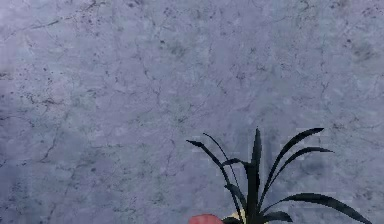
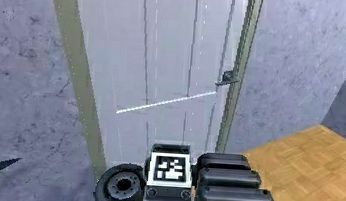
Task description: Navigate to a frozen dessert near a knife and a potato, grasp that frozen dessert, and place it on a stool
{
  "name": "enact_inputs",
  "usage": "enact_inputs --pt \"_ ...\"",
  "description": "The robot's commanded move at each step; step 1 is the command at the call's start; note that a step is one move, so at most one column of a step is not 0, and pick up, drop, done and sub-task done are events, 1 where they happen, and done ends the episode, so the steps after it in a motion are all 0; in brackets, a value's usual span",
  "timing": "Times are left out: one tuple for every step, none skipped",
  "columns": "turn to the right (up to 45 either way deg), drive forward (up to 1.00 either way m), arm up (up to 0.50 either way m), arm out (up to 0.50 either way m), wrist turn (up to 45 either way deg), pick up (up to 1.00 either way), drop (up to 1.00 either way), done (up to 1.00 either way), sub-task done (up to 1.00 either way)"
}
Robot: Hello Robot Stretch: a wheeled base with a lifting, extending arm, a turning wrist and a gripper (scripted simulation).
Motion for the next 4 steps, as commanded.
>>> enact_inputs --pt "45.0 0.00 0.00 0.00 0.0 0.00 0.00 0.00 0.00" --pt "3.0 0.00 0.00 0.00 0.0 0.00 0.00 0.00 0.00" --pt "-45.0 0.00 0.00 0.00 0.0 0.00 0.00 0.00 0.00" --pt "-3.0 0.00 0.00 0.00 0.0 0.00 0.00 0.00 0.00"
